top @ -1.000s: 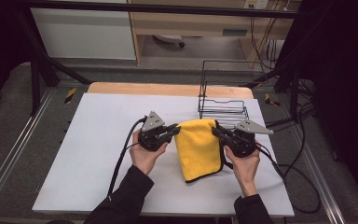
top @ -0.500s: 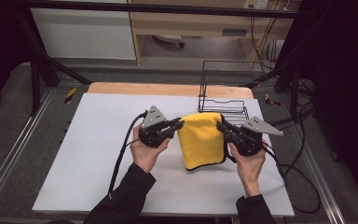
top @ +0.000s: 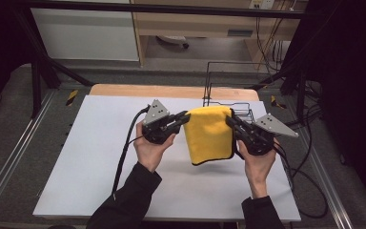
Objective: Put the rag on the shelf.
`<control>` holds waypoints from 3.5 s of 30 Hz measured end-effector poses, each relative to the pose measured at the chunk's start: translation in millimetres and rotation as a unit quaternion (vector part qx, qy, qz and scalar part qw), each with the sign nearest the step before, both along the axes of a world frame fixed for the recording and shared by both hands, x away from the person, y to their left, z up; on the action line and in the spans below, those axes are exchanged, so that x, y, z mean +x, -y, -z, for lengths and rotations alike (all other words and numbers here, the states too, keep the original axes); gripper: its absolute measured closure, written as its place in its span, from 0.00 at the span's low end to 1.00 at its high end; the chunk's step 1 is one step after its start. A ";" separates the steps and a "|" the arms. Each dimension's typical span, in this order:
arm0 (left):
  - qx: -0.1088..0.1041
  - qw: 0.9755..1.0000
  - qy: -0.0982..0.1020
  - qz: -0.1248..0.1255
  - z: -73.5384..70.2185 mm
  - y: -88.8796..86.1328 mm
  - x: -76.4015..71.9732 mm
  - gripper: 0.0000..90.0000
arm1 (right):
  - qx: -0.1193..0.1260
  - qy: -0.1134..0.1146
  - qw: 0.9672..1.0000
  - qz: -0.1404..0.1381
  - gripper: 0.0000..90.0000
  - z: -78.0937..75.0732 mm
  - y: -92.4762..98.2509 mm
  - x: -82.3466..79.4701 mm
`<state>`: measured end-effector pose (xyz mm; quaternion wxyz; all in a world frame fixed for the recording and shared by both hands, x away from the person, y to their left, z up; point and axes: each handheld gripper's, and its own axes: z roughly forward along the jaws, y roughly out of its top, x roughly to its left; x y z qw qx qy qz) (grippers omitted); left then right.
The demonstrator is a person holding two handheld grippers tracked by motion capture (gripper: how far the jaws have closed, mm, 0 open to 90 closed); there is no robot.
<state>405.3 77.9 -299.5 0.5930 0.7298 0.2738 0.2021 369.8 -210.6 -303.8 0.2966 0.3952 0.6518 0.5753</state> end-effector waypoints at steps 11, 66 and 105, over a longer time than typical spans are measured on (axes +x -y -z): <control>-0.020 1.000 0.019 0.000 -19.3 5.3 1.9 0.92 | 0.017 0.029 0.999 0.010 0.90 -18.8 4.8 -2.4; -0.101 0.990 0.098 0.006 -116.3 40.6 32.0 0.92 | 0.044 0.138 0.987 0.062 0.90 -112.8 28.6 10.6; -0.125 0.987 0.104 -0.010 -175.7 66.2 82.2 0.92 | 0.055 0.165 0.981 0.091 0.90 -168.8 43.9 60.8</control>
